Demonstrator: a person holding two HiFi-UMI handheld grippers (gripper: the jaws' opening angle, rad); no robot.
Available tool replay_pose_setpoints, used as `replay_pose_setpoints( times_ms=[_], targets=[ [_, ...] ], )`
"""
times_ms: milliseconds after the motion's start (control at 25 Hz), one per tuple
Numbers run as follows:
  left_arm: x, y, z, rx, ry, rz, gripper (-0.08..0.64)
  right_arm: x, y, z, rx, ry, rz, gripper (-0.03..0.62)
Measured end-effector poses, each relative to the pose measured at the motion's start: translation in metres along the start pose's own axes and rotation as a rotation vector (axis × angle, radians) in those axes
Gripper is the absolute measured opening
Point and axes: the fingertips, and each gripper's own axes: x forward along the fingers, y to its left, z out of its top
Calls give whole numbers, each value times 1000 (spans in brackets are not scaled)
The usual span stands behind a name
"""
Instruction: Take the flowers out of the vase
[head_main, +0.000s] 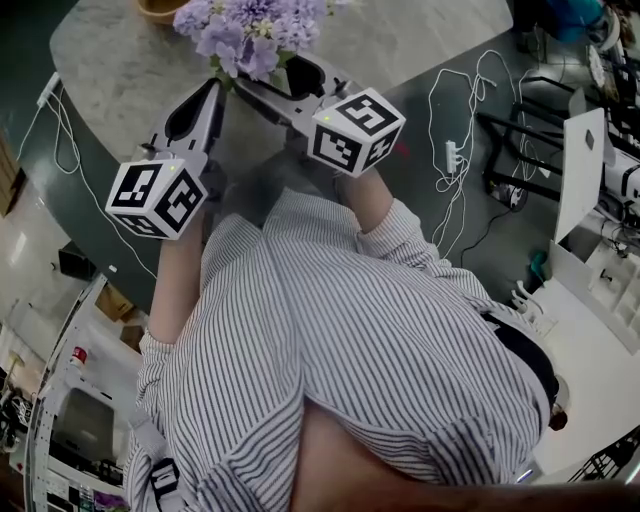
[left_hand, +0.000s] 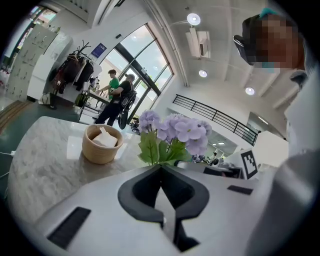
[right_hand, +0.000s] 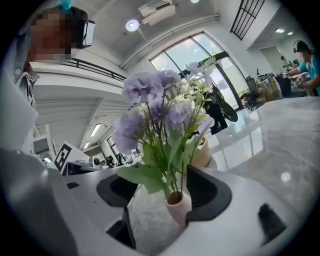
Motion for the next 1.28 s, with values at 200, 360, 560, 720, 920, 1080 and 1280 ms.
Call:
replay_pose_setpoints(
  times_ms=[200, 360, 560, 720, 920, 1080, 1280],
  targets=[
    [1, 6, 1, -4, 5, 5, 9, 8, -5, -2, -2, 2, 9, 281],
    [4, 9, 0, -13, 11, 7, 9, 13, -6, -1, -1, 13, 36, 281],
    [4, 14, 2, -19, 19, 12, 9, 20, -2, 2, -5, 6, 53, 281],
    [9, 15, 0, -26, 27, 13, 9, 23, -4, 1, -8, 16, 65, 279],
    [15, 13, -1, -28, 32, 10, 9, 19, -8, 1, -13, 22, 79, 268],
    [14, 13, -1, -22, 34, 0, 9, 20, -10, -3, -20, 20, 54, 113],
    [16, 12, 0, -19, 37, -4, 9, 20, -10, -5, -23, 19, 54, 80]
  ],
)
